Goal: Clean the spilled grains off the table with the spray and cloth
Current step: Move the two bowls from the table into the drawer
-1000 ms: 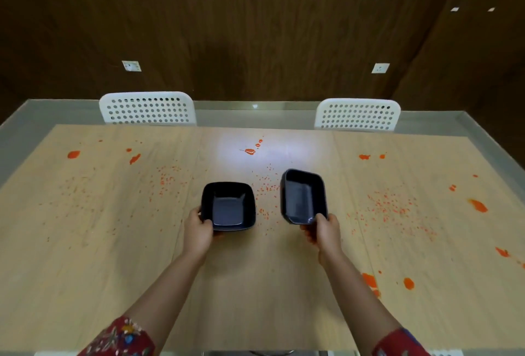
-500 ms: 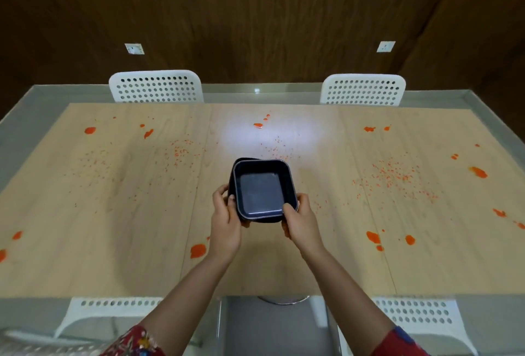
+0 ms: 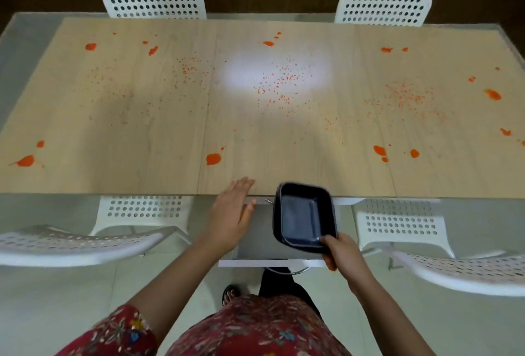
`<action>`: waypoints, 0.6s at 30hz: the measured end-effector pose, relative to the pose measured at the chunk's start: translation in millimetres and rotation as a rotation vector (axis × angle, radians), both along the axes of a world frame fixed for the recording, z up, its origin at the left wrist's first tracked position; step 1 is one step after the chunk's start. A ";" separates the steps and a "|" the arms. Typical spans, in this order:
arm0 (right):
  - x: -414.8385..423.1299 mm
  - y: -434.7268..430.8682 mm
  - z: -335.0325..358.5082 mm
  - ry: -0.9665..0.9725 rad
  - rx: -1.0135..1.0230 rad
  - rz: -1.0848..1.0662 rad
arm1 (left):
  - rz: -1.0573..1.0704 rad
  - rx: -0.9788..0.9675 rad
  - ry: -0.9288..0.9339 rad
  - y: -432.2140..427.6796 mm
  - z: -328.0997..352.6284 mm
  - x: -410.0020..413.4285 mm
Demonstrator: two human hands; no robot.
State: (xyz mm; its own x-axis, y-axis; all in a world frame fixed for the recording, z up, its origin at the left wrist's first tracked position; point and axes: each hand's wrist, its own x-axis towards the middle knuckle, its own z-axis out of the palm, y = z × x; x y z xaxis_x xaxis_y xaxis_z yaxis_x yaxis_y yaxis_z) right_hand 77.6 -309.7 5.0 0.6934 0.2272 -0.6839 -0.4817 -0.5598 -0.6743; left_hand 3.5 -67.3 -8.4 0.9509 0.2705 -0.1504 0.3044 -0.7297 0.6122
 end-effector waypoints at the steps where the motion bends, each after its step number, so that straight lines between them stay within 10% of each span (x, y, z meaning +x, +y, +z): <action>1: -4.9 -10.1 -11.8 0.023 -0.047 0.012 | -0.058 0.183 0.074 8.3 -12.4 -2.4; 18: 12.6 45.7 -160.9 0.150 -0.651 0.348 | -0.005 0.446 0.067 8.5 -61.9 -11.4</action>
